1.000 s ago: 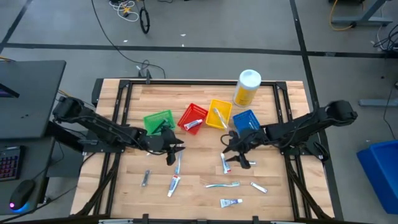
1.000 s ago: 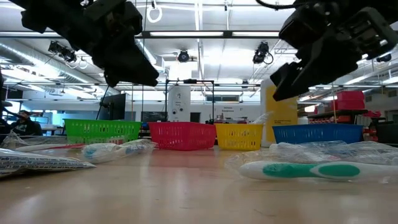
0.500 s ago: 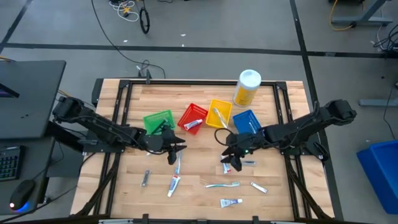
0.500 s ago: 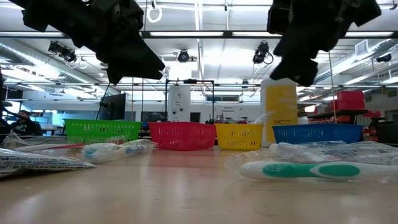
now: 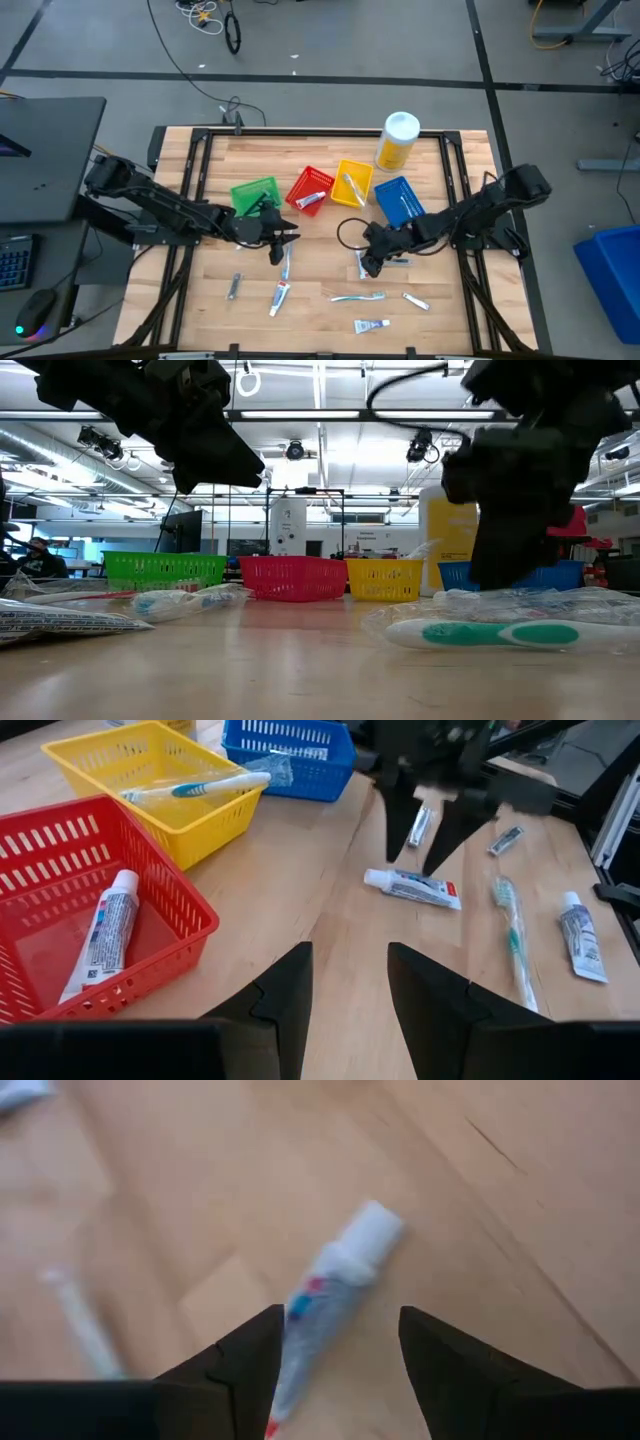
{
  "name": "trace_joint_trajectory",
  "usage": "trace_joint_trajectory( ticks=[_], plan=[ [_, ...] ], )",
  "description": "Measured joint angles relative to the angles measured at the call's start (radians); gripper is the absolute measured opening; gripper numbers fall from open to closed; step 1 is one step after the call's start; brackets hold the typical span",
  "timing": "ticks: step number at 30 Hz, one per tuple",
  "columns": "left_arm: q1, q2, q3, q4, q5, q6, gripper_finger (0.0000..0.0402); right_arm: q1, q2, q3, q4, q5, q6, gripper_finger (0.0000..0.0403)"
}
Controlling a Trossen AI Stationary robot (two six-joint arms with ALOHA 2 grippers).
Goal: Pick & Place Travel size toiletries
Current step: Put the white toothpaste into the red bin
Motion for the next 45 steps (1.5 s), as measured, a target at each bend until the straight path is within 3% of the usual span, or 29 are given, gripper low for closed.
trace_joint_trajectory(
  ticks=[7, 19, 29, 33, 39, 45],
  plan=[
    [0.000, 0.000, 0.000, 0.034, -0.003, 0.005, 0.0139, -0.014, 0.063, 0.002, 0.081, 0.004, -0.010, 0.0201],
    [0.000, 0.000, 0.001, 0.096, -0.003, 0.065, 0.0139, -0.039, 0.063, 0.000, 0.146, -0.009, -0.084, 0.0171],
    [0.000, 0.000, 0.001, 0.096, -0.003, 0.069, 0.0139, -0.037, 0.079, 0.000, 0.197, 0.035, -0.112, 0.0215],
    [0.000, 0.000, 0.001, 0.094, -0.003, 0.069, 0.0139, -0.022, 0.115, 0.000, 0.207, 0.054, -0.210, 0.0221],
    [0.000, 0.000, 0.001, 0.092, -0.003, 0.069, 0.0139, -0.012, 0.129, 0.000, 0.224, 0.072, -0.347, 0.0192],
    [0.000, 0.000, 0.001, 0.092, -0.004, 0.069, 0.0139, -0.019, 0.130, 0.000, 0.224, 0.091, -0.372, 0.0139]
  ],
)
